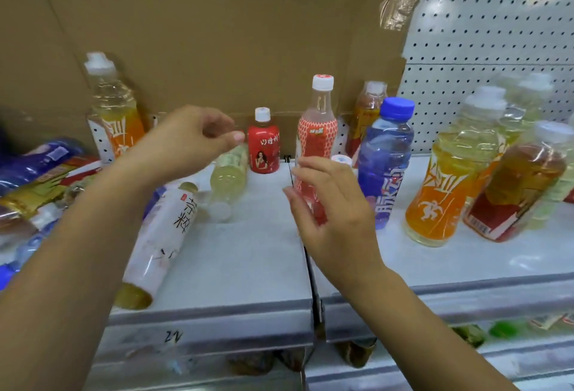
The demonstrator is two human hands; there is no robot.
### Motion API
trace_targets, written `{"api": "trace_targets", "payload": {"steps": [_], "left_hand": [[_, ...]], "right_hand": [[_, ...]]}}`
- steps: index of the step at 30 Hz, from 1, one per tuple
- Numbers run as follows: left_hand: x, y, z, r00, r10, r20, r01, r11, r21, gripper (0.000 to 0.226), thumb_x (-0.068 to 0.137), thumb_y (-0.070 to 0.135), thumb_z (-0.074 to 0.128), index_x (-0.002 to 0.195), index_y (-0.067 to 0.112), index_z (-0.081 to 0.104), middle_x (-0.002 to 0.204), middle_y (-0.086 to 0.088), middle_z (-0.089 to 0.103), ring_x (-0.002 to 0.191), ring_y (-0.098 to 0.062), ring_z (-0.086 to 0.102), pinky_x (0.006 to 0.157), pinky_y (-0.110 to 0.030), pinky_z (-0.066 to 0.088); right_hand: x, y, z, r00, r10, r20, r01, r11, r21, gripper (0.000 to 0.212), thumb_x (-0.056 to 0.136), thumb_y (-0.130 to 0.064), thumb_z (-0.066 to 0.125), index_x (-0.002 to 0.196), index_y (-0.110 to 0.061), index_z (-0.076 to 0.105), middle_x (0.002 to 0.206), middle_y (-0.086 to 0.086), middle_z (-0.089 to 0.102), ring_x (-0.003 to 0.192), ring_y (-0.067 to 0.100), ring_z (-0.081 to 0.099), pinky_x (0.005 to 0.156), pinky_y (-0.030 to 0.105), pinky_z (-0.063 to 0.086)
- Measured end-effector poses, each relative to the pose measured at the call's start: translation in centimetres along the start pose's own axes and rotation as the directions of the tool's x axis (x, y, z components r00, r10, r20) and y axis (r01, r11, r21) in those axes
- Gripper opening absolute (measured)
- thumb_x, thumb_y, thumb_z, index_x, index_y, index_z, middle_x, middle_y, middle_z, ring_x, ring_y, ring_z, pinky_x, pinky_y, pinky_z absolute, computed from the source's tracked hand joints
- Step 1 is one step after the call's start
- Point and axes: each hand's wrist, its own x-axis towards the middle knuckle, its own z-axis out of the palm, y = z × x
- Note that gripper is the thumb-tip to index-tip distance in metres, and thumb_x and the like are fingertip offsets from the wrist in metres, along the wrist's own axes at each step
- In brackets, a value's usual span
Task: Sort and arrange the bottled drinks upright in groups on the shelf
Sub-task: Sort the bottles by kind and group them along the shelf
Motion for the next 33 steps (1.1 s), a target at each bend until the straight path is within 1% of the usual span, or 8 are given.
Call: {"api": "trace_targets", "payload": {"steps": [2,5,9,11,17,24,31,33], "left_hand": [[-2.9,-1.6,-1.2,0.994,-0.069,-0.09,0.071,0.997,0.017,0.045,0.089,0.047,0.068,0.126,0.021,0.068,0.11,0.006,0.072,0.1,-0.01,0.065,0.084,-0.027,0.045],[-7.8,-3.8,-0.8,0.951,-0.155,-0.269,0.155,0.988,-0.022,0.042,0.086,0.049,0.07,0.119,0.022,0.07,0.1,0.009,0.071,0.093,-0.008,0.066,0.081,-0.03,0.048],[-12.2,-5.6,1.8,0.878,-0.32,-0.357,0.341,0.94,-0.003,0.045,0.086,0.048,0.071,0.119,0.017,0.068,0.109,-0.004,0.071,0.099,-0.024,0.064,0.08,-0.031,0.043],[-13.0,-6.3,3.0,0.87,-0.392,-0.299,0.43,0.9,0.069,0.05,0.085,0.055,0.068,0.117,0.017,0.065,0.112,-0.009,0.07,0.103,-0.031,0.063,0.077,-0.033,0.042],[-12.8,-7.7,4.0,0.838,-0.486,-0.246,0.523,0.845,0.11,0.056,0.083,0.069,0.055,0.109,0.02,0.061,0.105,-0.01,0.07,0.097,-0.035,0.065,0.08,-0.039,0.052],[-12.7,-8.1,3.1,0.774,-0.597,-0.21,0.496,0.779,-0.385,0.041,0.086,0.054,0.068,0.087,0.014,0.07,0.081,-0.004,0.069,0.08,-0.026,0.067,0.064,-0.033,0.047],[-10.6,-6.2,5.4,0.816,-0.569,0.1,0.33,0.318,-0.889,0.028,0.09,0.034,0.07,0.098,0.007,0.071,0.091,-0.007,0.079,0.08,-0.019,0.077,0.073,-0.04,0.063],[-10.1,-5.7,6.3,0.847,-0.527,0.072,0.271,0.311,-0.911,0.037,0.083,0.032,0.073,0.109,0.006,0.068,0.097,-0.008,0.079,0.084,-0.019,0.077,0.072,-0.04,0.063]], "right_hand": [[0.3,-1.1,1.3,0.979,0.09,0.184,-0.11,0.988,0.104,0.03,0.095,-0.023,0.072,0.121,-0.01,0.066,0.119,0.003,0.066,0.109,0.015,0.061,0.097,0.03,0.052],[1.3,-2.3,3.8,0.797,0.34,0.499,-0.444,0.89,0.104,0.04,0.096,-0.043,0.064,0.129,-0.02,0.06,0.114,-0.004,0.066,0.099,0.01,0.062,0.09,0.036,0.055],[3.2,-2.9,8.0,0.539,0.482,0.691,-0.598,0.797,-0.09,0.071,0.093,-0.065,0.052,0.143,-0.015,0.042,0.12,0.009,0.067,0.109,0.028,0.064,0.089,0.037,0.052],[3.9,-3.4,10.2,0.476,0.515,0.713,-0.645,0.756,-0.115,0.092,0.088,-0.072,0.053,0.148,-0.006,0.03,0.131,0.015,0.061,0.112,0.033,0.064,0.085,0.038,0.055],[3.4,-3.6,12.8,0.544,0.536,0.646,-0.618,0.776,-0.124,0.084,0.095,-0.048,0.062,0.149,0.002,0.021,0.133,0.02,0.06,0.118,0.036,0.06,0.078,0.03,0.043],[1.7,-3.1,6.3,0.615,0.536,0.579,-0.574,0.807,-0.137,0.051,0.087,-0.05,0.066,0.129,-0.023,0.057,0.089,-0.001,0.068,0.083,0.021,0.067,0.066,0.028,0.045],[0.8,-2.8,0.5,0.832,0.444,0.332,-0.483,0.875,0.04,0.027,0.086,-0.035,0.075,0.111,-0.028,0.067,0.085,-0.016,0.066,0.074,0.001,0.063,0.066,0.019,0.053],[1.1,-2.2,-0.3,0.886,0.399,0.236,-0.421,0.906,0.044,0.027,0.088,-0.034,0.074,0.113,-0.026,0.068,0.089,-0.009,0.067,0.074,0.006,0.063,0.069,0.022,0.053]]}}
